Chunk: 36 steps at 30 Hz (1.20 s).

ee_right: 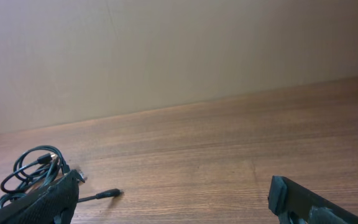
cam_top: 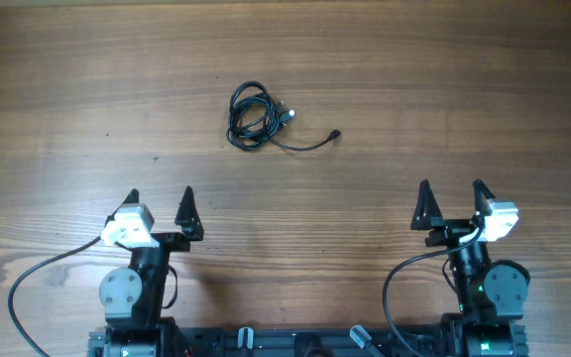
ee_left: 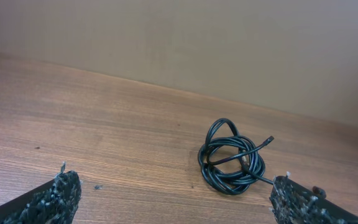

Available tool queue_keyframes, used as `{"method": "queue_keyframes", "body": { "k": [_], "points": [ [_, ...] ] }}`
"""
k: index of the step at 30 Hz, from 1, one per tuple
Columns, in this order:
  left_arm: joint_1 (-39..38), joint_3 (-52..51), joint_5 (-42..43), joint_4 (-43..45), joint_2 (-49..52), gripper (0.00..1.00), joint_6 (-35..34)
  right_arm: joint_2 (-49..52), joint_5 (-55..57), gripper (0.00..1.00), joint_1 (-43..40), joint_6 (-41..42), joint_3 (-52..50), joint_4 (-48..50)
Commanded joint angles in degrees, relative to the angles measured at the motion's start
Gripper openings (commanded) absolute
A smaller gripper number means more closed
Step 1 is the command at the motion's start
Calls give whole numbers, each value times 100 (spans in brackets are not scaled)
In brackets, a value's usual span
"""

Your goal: Untangle cables

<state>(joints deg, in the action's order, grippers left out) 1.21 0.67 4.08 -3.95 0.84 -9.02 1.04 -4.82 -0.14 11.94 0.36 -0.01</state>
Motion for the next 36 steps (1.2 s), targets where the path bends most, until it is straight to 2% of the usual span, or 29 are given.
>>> {"method": "queue_keyframes", "body": {
  "k": [1, 32, 36],
  "points": [
    [-20, -33, -74, -28, -46, 100, 111, -7, 52, 99, 28, 63, -7, 15],
    [-20, -33, -74, -28, -46, 100, 114, -7, 160, 100, 28, 15, -7, 31],
    [-20, -35, -74, -28, -46, 100, 111, -7, -284, 100, 28, 26, -7, 85]
  ]
}}
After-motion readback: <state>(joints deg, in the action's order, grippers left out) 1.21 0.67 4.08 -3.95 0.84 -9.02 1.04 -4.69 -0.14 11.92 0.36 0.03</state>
